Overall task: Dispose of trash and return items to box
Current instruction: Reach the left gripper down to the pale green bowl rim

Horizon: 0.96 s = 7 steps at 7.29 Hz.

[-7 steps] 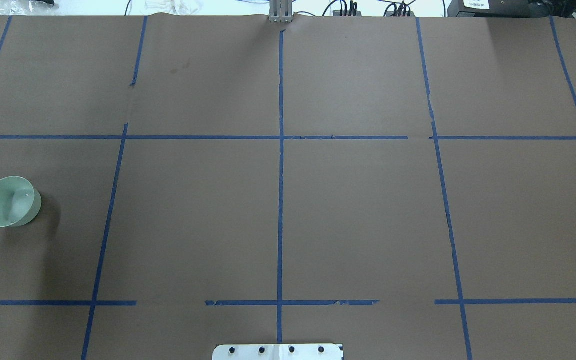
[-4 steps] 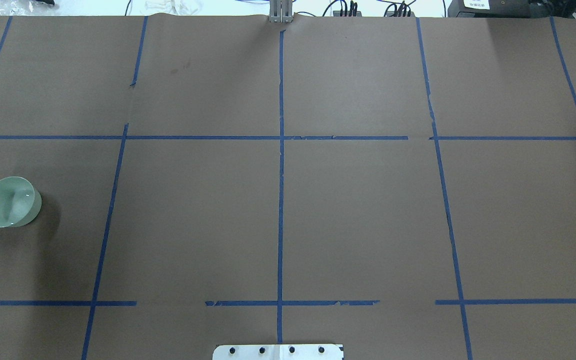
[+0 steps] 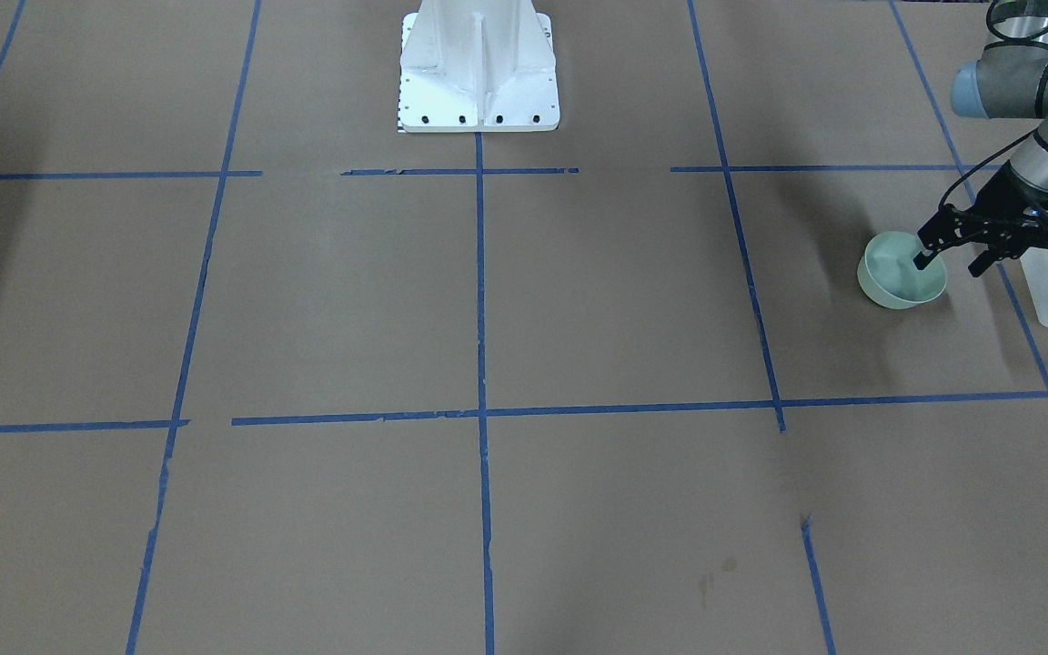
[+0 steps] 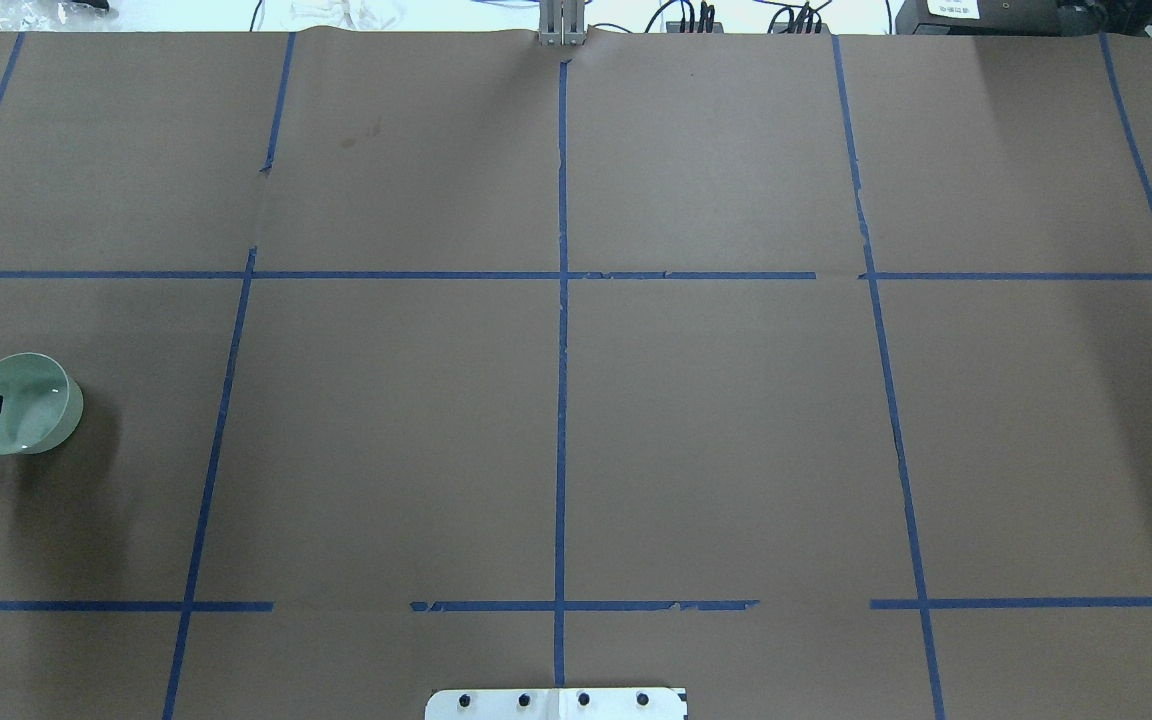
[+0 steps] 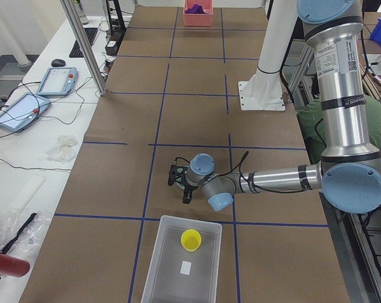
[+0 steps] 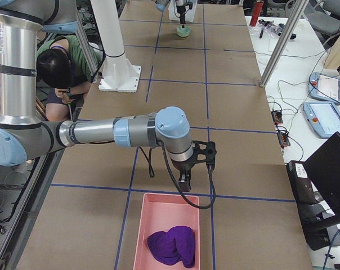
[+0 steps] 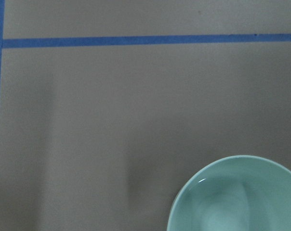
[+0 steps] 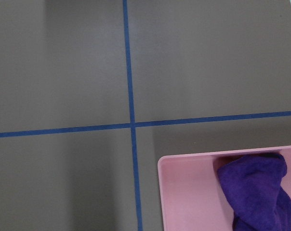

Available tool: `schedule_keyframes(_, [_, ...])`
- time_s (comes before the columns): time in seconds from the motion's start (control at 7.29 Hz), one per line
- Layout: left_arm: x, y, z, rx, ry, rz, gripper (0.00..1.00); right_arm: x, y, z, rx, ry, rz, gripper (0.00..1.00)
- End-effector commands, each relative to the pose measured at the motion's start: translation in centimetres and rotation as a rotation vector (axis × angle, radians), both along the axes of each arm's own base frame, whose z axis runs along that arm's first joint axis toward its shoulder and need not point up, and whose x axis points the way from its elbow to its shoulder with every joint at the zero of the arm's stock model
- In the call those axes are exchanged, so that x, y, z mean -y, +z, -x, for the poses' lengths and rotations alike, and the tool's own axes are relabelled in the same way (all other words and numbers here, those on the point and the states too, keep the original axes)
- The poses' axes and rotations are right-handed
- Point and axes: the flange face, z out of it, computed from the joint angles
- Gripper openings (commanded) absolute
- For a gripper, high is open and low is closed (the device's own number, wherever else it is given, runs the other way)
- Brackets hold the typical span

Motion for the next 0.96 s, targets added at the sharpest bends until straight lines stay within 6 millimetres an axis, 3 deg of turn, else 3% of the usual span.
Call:
schedule_keyframes(0.0, [0.0,0.1,-0.2,-0.001,-0.001,0.001,0.16,-0.4,-4.4,2.5,0.022,-0.012,0.004,1.00])
schedule_keyframes(0.14, [0.1,-0.2,-0.7,-0.012,-0.009,0.017,0.00,-0.4,-4.8,2.8,0.056,-0.009,0.007,1.00])
schedule_keyframes(0.55, [0.3,-1.0,-1.6,-0.029,0.008,0.017,0.00,0.0,-4.9,3.7,0.055,-0.042,-0.008,1.00])
schedule_keyframes(0.82, [-1.3,-3.6,-1.1,-0.139,0.126,0.056,0.00,0.0,-3.6,4.0,0.091,-0.050,0.018,1.00])
